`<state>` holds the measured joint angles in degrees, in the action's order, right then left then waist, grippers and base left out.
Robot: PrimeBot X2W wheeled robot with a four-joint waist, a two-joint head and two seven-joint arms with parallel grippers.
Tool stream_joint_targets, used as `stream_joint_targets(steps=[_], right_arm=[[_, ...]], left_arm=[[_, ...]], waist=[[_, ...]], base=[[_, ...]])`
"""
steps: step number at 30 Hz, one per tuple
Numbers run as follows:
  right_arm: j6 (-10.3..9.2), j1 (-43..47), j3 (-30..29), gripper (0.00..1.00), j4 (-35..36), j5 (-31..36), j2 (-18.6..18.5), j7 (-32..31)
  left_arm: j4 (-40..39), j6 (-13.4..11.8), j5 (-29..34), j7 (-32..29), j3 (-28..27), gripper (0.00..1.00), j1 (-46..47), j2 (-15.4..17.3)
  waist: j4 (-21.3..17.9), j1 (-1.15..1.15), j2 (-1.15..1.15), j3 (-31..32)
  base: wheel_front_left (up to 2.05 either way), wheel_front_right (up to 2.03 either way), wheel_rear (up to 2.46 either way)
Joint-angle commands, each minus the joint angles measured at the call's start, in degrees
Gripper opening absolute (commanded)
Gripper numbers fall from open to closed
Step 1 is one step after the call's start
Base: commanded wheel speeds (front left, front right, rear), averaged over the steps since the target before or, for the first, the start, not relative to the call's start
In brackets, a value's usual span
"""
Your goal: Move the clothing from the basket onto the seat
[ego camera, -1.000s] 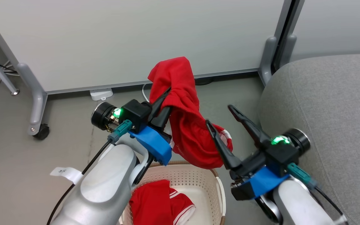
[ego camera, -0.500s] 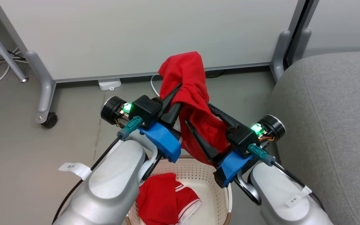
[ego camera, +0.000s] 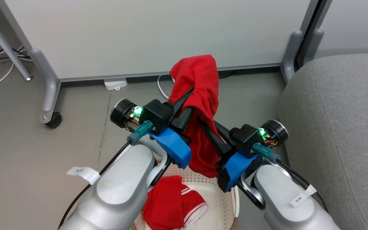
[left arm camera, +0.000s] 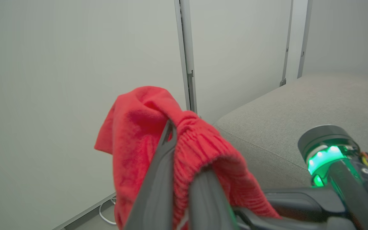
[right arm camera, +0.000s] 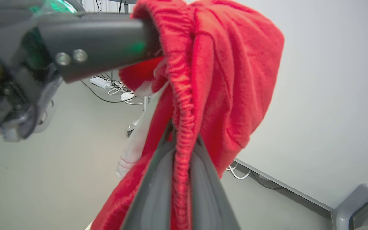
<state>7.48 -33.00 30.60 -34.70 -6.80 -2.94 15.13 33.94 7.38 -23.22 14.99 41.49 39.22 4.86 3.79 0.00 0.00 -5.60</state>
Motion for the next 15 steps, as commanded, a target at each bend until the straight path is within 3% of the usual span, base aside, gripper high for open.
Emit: stream_joint_targets(steps=[1,12,13,14,15], right_arm=[[0.03,-0.7,0.12,0.0,0.19,-0.72,0.08,0.04],[0.03,-0.21,-0.1,0.0,0.67,-1.61,0.08,0.05],[0.03,-0.25,-0.14,0.0,0.65,-1.76,0.08,0.05],[0.03,-0.28,-0.18,0.0,0.62,-1.84,0.08,0.04],[0.03,-0.26,-0.24,0.0,0.58,-1.95,0.09,0.05]], left_arm=[[-0.16,0.1,-0.01,0.28,-0.12,0.0,0.43,-0.13],[-0.42,0.12,0.15,0.28,-0.44,0.0,-0.09,-0.18],[-0.42,0.11,0.14,0.28,-0.53,0.38,-0.06,-0.2],[-0.39,0.12,0.2,0.28,-0.62,0.89,-0.07,-0.22],[-0.32,0.11,0.27,0.28,-0.68,1.0,-0.15,-0.26]], waist=[[-0.18,0.0,0.0,0.04],[-0.49,0.0,0.0,-0.25],[-0.47,0.0,0.0,-0.29],[-0.45,0.0,0.0,-0.32],[-0.43,0.0,0.0,-0.33]], base=[[0.0,0.0,0.0],[0.0,0.0,0.0],[0.0,0.0,0.0],[0.0,0.0,0.0],[0.0,0.0,0.0]])
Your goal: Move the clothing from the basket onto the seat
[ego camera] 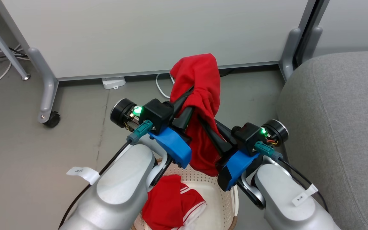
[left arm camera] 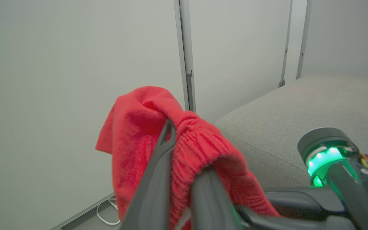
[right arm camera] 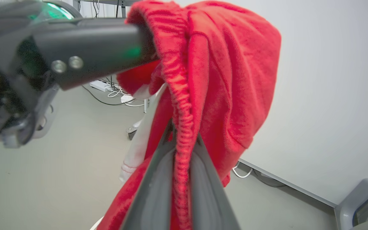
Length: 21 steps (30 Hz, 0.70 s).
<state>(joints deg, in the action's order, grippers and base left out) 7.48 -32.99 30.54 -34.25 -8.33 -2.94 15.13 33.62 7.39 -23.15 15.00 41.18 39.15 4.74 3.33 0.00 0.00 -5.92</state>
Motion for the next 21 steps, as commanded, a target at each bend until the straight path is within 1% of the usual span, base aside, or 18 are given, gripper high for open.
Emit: stream_joint_targets(steps=[1,15,21], right_arm=[[0.03,-0.27,-0.23,0.0,0.11,-0.42,0.09,0.05],[0.03,0.86,-2.14,0.0,0.24,-1.43,0.09,0.05],[0.03,1.74,-4.26,0.0,0.41,-1.18,0.06,0.05]], left_arm=[[0.06,0.1,0.32,0.27,-0.39,1.0,-0.19,-0.17],[0.31,0.1,1.63,0.26,0.19,1.0,-1.77,-0.17],[-0.25,0.08,2.07,0.26,0.13,1.0,-2.46,-0.01]], waist=[[0.06,0.0,0.0,-0.03],[0.27,0.0,0.0,-0.16],[-0.57,0.0,0.0,-0.52]], base=[[0.0,0.0,0.0],[0.0,0.0,0.0],[0.0,0.0,0.0]])
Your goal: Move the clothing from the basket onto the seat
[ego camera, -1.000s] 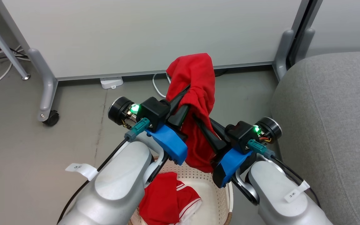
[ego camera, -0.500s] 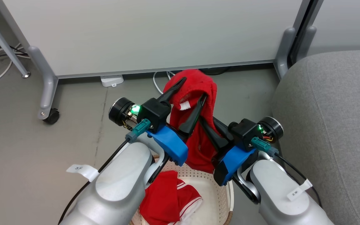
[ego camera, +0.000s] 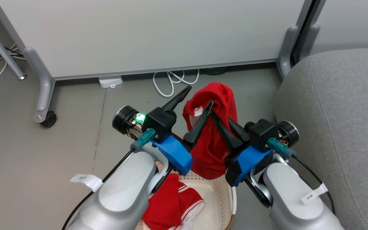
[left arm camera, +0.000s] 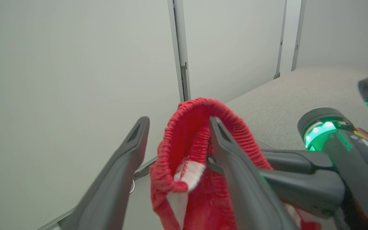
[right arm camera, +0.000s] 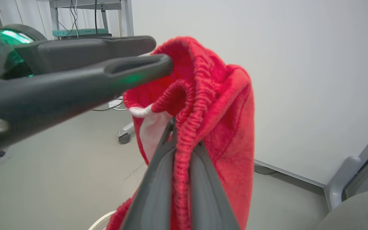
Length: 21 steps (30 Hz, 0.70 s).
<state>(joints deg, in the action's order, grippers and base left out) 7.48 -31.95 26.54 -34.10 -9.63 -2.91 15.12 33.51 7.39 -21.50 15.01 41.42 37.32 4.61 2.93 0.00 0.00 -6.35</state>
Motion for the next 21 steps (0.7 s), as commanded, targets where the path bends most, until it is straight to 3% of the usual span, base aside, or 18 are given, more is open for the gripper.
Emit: stream_joint_targets(steps=[1,21], right_arm=[[0.03,0.77,-0.67,0.0,0.34,0.14,0.03,0.06],[0.03,5.52,-11.09,0.0,7.57,3.13,0.03,0.06]], left_arm=[[-0.33,0.06,0.52,0.25,-0.14,1.0,-0.79,0.22],[-5.62,-1.47,1.62,0.21,-2.45,1.0,-5.34,3.55]], waist=[[-0.46,0.0,0.0,-0.17],[-11.2,0.0,0.0,-2.59]], base=[[0.0,0.0,0.0],[0.0,0.0,0.0]])
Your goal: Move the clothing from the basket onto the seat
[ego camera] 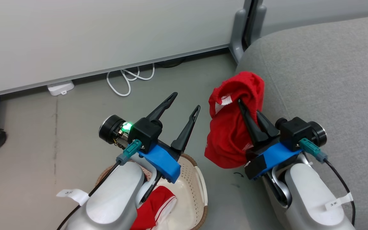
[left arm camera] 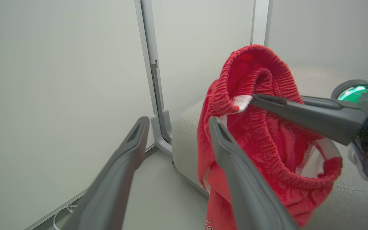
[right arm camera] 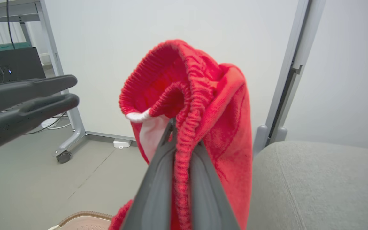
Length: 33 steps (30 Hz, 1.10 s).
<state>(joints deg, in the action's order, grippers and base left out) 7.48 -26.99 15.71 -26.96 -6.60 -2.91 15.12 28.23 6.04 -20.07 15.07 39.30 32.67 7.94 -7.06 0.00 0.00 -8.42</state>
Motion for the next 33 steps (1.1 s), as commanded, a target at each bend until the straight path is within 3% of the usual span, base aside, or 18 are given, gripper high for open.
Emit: stream_joint_targets(steps=[1,19,33], right_arm=[[0.03,0.85,-0.83,0.0,0.96,0.4,0.03,0.05],[0.03,8.17,-11.88,0.0,8.85,3.92,0.03,0.06],[0.03,8.07,-16.33,0.0,12.27,3.01,0.03,0.06]], left_arm=[[-0.52,-0.14,0.24,0.15,-0.38,1.0,-0.93,0.31],[-3.26,0.41,2.3,0.15,0.66,1.0,-4.2,-0.08],[-4.38,0.88,3.77,0.15,0.33,1.0,-3.17,-0.49]], waist=[[-1.83,0.0,0.0,-0.63],[-10.14,0.0,0.0,-1.11],[-10.77,0.0,0.0,-3.21]], base=[[0.0,0.0,0.0],[0.0,0.0,0.0],[0.0,0.0,0.0]])
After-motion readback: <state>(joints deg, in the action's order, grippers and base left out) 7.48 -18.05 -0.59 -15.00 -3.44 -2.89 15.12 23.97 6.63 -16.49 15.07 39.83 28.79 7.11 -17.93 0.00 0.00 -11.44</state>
